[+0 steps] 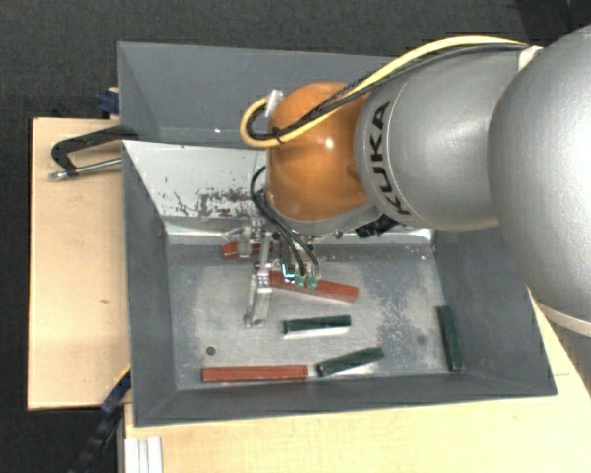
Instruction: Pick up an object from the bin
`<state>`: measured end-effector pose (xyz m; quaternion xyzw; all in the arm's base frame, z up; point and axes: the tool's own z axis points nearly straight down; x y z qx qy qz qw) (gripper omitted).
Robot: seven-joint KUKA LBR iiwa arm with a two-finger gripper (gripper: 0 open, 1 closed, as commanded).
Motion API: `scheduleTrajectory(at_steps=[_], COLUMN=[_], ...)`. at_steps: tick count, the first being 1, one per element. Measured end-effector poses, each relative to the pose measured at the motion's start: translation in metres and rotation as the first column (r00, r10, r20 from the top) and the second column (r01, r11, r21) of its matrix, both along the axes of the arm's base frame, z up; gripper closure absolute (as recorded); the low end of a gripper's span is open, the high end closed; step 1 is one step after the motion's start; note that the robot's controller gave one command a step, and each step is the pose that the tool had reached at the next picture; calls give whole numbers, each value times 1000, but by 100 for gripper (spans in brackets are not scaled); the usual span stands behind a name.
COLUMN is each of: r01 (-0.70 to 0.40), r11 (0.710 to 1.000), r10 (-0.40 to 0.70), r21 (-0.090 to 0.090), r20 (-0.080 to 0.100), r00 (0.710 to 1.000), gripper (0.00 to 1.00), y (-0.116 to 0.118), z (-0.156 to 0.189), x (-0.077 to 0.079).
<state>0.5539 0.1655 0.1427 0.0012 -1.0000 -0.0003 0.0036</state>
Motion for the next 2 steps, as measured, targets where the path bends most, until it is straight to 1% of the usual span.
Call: scheduleTrajectory(at_steps=[1,2], r01=[2,-29], r11=[1000,1000], r10=[-2,29], r21=[2,2], r20=[8,9], r00=[1000,1000], gripper=[0,0], y=[-1,-47], z=[5,-11], x=[2,20])
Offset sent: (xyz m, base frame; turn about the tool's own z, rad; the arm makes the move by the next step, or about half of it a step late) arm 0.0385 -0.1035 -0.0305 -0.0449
